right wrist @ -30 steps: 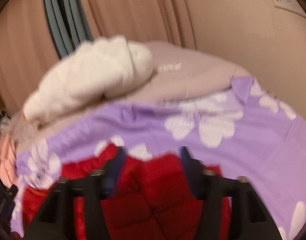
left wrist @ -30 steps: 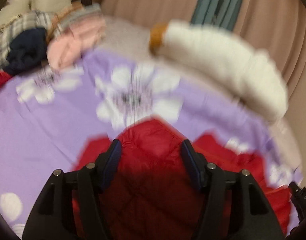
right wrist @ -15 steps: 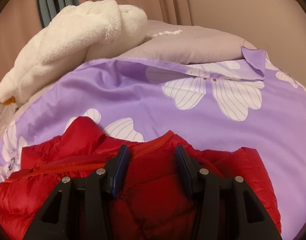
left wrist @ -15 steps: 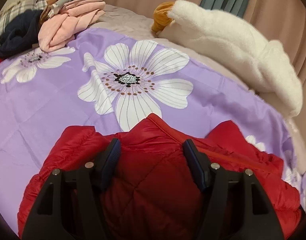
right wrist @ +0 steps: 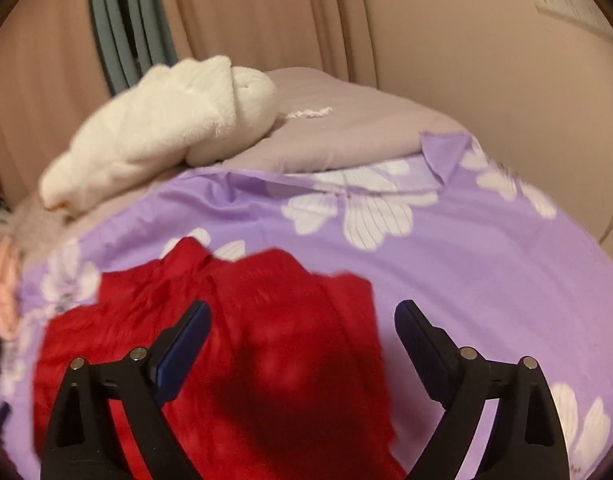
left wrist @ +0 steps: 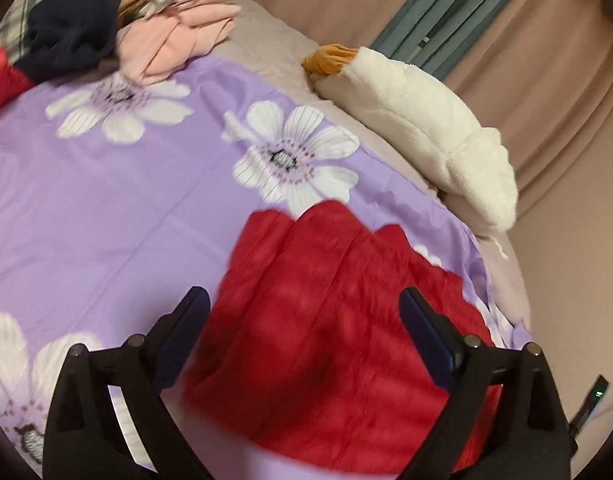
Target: Fold large clothes
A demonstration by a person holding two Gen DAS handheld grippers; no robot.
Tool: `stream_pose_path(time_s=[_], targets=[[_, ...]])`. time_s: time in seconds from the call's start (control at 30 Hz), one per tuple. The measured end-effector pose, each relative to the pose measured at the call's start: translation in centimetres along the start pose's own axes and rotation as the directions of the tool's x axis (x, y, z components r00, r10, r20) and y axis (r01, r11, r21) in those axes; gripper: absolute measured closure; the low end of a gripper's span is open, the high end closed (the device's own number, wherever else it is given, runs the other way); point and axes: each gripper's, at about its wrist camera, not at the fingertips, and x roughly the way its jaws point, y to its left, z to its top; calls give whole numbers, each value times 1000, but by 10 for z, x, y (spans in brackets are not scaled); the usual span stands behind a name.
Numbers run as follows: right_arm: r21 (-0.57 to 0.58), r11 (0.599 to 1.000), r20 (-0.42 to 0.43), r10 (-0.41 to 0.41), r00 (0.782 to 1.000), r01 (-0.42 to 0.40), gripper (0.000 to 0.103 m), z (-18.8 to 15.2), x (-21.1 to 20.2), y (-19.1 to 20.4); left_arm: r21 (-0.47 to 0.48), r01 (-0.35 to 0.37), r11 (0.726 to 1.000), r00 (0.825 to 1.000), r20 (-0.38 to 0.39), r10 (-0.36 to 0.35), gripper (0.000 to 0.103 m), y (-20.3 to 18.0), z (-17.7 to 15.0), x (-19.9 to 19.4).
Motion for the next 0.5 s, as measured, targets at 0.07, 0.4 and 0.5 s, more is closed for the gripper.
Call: stream_pose_path(time_s=[0.07,0.4,0.5], targets=[[49,999,-49,12,999,-10,10,-12,0,-17,22,-11,1000,1000,-9,11,7,7,-16,-3],[222,972,-196,116,974,-72,10,-76,34,-23,-139,76,987,976,-191,-102,13,12,-80,61],[223,967,-166,161,973,-122,15,-77,39,-12,-95,62,994,986,-146,-76,32,-4,-80,75]])
